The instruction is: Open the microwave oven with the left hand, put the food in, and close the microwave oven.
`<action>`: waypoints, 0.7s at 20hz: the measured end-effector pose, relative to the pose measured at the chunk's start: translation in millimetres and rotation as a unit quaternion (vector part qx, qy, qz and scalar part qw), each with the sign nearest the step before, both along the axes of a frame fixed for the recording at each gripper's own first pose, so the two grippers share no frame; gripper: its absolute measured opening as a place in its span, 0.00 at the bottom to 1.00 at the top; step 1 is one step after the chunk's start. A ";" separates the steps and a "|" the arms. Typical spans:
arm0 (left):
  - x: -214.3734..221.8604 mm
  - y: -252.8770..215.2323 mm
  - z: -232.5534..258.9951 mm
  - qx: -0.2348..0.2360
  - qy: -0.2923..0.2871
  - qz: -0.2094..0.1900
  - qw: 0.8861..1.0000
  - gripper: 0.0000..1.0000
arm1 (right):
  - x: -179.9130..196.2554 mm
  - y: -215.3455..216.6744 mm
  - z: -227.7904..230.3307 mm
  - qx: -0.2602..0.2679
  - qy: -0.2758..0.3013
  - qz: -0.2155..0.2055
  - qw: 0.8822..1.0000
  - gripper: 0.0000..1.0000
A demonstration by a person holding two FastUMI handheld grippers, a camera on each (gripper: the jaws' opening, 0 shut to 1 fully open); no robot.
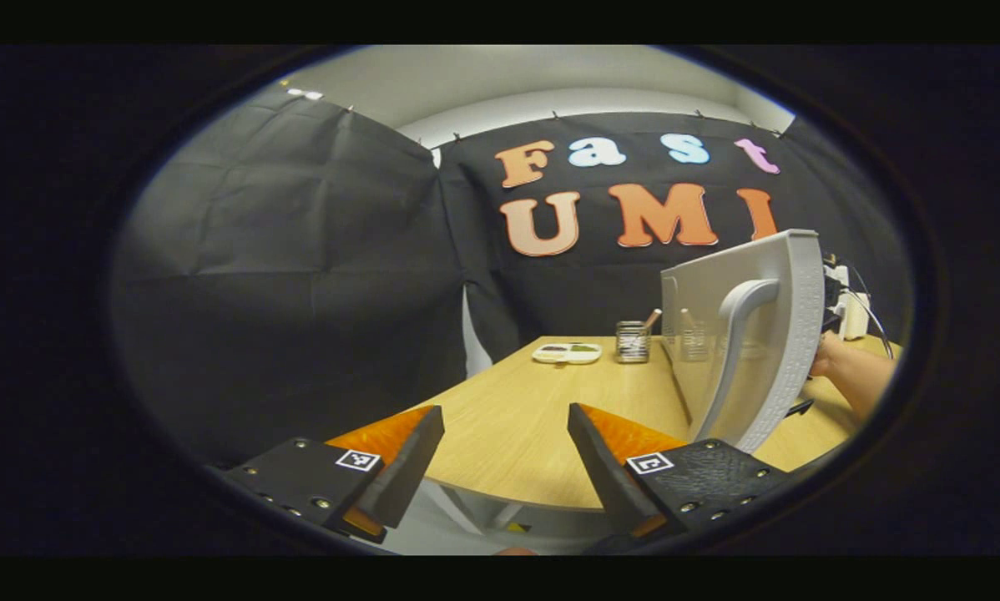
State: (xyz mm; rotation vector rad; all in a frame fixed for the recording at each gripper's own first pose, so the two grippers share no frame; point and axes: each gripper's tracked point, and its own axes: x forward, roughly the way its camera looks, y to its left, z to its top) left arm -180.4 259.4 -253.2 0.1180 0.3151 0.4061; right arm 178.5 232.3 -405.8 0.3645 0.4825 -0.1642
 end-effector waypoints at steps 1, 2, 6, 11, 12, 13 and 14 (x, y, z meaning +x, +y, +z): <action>7.2 -6.2 -1.1 -0.009 -0.003 -0.009 1.000 0.88 | -6.5 -3.5 8.5 -0.017 -0.010 0.006 1.000 0.63; 12.5 -12.9 -0.1 -0.019 -0.005 -0.018 1.000 0.88 | -13.7 -5.2 17.4 -0.028 -0.019 0.016 0.999 0.66; 35.2 -35.5 1.1 -0.033 -0.014 -0.050 0.998 0.90 | -46.0 -12.4 48.1 -0.020 -0.034 0.053 0.998 0.68; 37.2 -58.9 0.3 -0.054 -0.019 -0.064 0.996 0.89 | -77.8 -50.2 110.5 -0.073 -0.082 0.092 0.990 0.81; 37.2 -64.9 0.6 -0.061 -0.023 -0.066 0.996 0.89 | -84.3 -56.4 123.1 -0.082 -0.091 0.102 0.987 0.83; 38.6 -71.8 0.4 -0.065 -0.024 -0.071 0.995 0.89 | -91.7 -61.8 134.7 -0.091 -0.102 0.116 0.984 0.84; 39.3 -80.1 -0.9 -0.069 -0.024 -0.078 0.994 0.89 | -99.3 -67.2 143.3 -0.098 -0.109 0.126 0.981 0.85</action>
